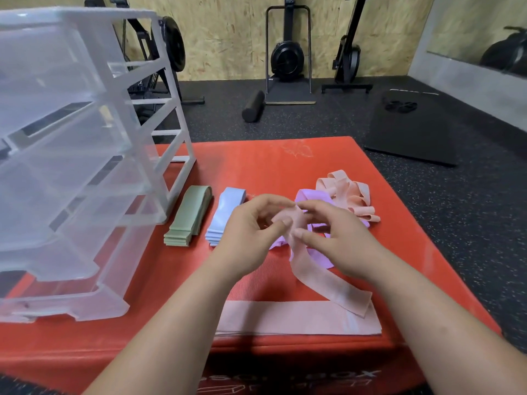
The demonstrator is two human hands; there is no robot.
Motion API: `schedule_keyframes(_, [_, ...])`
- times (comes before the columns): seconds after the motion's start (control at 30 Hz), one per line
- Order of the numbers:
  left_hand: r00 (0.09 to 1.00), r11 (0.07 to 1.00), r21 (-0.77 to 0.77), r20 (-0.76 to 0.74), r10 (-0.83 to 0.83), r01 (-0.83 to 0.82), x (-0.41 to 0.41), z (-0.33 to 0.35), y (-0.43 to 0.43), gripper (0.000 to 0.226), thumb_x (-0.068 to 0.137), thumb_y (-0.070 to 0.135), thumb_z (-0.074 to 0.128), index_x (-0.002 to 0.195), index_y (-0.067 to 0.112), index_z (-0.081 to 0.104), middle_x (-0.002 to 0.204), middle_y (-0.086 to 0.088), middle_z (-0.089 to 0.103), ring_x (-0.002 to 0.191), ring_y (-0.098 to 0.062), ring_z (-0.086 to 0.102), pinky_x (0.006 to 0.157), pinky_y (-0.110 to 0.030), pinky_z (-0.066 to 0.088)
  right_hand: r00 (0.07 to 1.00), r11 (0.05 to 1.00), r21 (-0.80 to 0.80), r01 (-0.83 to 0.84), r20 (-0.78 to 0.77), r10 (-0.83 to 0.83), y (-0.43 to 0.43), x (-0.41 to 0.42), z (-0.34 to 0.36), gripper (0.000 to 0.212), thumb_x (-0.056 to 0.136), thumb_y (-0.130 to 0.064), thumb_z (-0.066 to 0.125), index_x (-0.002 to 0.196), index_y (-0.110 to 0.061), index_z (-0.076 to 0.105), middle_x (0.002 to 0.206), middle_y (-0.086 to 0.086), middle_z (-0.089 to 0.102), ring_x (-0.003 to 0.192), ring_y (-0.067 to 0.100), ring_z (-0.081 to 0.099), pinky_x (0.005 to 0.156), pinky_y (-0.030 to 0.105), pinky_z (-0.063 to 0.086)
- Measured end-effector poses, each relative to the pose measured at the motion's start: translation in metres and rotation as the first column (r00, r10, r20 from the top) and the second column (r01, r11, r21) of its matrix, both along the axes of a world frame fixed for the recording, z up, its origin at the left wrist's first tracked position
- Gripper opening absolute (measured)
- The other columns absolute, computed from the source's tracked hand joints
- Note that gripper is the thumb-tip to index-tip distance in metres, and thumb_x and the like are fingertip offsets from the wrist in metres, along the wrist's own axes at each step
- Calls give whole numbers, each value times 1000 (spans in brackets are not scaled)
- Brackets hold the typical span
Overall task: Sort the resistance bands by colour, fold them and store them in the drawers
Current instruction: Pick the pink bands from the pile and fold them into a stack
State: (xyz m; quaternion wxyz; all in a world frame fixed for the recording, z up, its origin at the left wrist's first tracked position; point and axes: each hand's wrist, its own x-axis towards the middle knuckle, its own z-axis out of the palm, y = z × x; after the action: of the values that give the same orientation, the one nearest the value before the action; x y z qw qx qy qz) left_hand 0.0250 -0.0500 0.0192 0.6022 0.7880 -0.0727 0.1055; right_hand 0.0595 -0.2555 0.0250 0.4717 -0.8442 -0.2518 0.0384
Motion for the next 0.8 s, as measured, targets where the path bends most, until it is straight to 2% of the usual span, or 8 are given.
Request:
schedule_keyframes(0.1, [1000,1000,-6,-25,0,0,-2,2,1,31,99,13,74,126,26,71,99,-3,80,94,-32,72,90,-53,59,1000,1000,20,-24,-6,24,6,-3,-1,29,95,-21,75,120,-34,69,109,-10,76,106,7,72,100,39,56])
schedule_keyframes(0.23, [996,995,33,30,88,-89,-2,4,5,9,99,16,75,105,21,80,93,2,79,91,-24,74,86,-47,61,1000,999,-43,-31,-1,31,5,-2,-3,36,89,-18,79,117,-38,69,93,-6,74,89,12,71,90,39,59])
schedule_keyframes(0.33, [970,960,-169,52,236,-225,1,7,12,7,100,14,73,105,16,78,96,0,80,91,-16,75,79,-39,61,998,979,-198,-47,-37,41,-6,2,-6,31,84,-24,81,109,-38,70,94,-11,74,89,10,69,88,43,58])
schedule_keyframes(0.4, [941,909,-276,42,335,-312,4,8,20,8,100,17,74,107,17,78,100,-2,80,94,-15,75,81,-36,60,998,957,-287,-48,-49,36,-17,5,-7,21,83,-27,77,101,-36,71,94,-14,74,90,9,70,85,45,58])
schedule_keyframes(0.47, [912,864,-333,27,409,-378,4,8,28,9,101,18,73,109,16,77,100,-2,80,91,-11,73,83,-32,60,999,943,-333,-22,-35,11,-28,9,-8,16,82,-28,76,96,-35,71,91,-14,74,87,10,69,83,45,58])
schedule_keyframes(0.53, [891,838,-344,14,454,-422,2,8,34,11,101,17,72,110,13,77,97,0,79,85,-6,71,77,-25,57,1000,930,-366,4,-25,-14,-38,12,-7,14,84,-27,78,92,-34,70,87,-12,72,82,11,66,80,41,55])
schedule_keyframes(0.67, [862,811,-326,-25,507,-486,-4,5,48,11,101,21,73,109,15,77,101,-5,80,87,-9,70,80,-30,59,998,925,-375,55,-19,-67,-59,15,-4,14,86,-26,80,87,-35,70,80,-9,70,72,11,61,66,26,47])
schedule_keyframes(0.8, [858,801,-317,-99,505,-508,-11,-1,64,13,99,26,74,107,17,78,102,-7,80,84,-14,69,79,-33,57,992,948,-302,103,-32,-118,-75,12,3,18,85,-18,82,91,-33,74,82,-10,74,74,12,66,75,37,54])
